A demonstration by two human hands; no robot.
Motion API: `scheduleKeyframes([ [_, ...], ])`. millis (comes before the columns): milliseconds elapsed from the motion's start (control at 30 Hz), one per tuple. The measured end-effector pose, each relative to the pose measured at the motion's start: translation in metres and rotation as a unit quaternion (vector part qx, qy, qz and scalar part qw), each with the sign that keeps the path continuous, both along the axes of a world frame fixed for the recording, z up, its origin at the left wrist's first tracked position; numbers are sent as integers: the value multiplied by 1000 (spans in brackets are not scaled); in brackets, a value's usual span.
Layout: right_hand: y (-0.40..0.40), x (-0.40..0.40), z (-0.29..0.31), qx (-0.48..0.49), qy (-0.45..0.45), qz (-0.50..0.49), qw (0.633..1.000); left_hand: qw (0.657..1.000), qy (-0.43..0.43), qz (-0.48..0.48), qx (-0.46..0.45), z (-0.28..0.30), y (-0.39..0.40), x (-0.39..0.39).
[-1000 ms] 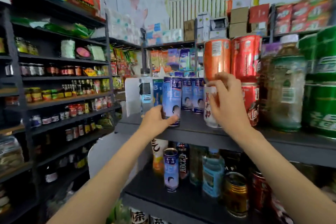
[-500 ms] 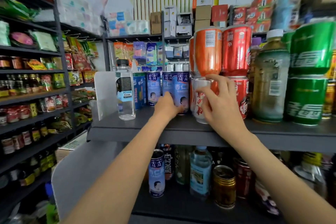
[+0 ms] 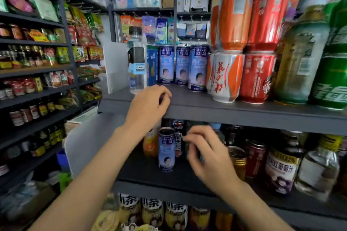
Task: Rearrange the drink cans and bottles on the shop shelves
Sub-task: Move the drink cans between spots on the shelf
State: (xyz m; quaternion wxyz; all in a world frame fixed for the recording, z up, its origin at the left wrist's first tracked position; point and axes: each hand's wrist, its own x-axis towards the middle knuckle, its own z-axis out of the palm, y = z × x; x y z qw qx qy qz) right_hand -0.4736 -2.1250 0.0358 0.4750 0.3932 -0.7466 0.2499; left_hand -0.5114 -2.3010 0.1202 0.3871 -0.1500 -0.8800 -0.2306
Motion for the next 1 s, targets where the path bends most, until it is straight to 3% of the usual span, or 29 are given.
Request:
scheduleKeyframes([
  [67, -22, -19, -42, 33, -128, -27, 991, 999, 40, 23, -24, -18, -18, 14],
  [133, -44, -44, -64, 7, -257, -46, 965, 997, 45, 26, -57, -27, -31, 17],
  [233, -73, -68, -70, -29, -330, -109, 937, 1000, -8, 0, -30, -18, -37, 17],
  [333, -89, -70, -71, -73, -337, -131, 929, 999, -36, -21, -15, -11, -39, 17],
  [433, -85, -48, -70, -84, -298, -81, 947, 998, -48, -31, -16, -10, -42, 16],
  [600, -52, 26, -9, -90, -133, 48, 986, 994, -95, -59, 4, -2, -45, 15],
  [733, -33, 60, 83, -152, 16, 86, 985, 995, -89, -40, -11, -3, -43, 15],
  [867, -34, 39, 151, -123, -45, 8, 991, 995, -96, -38, 10, 0, -40, 20],
  [1000, -42, -12, 159, -88, -141, -52, 985, 994, -107, -21, 3, 1, -37, 21],
])
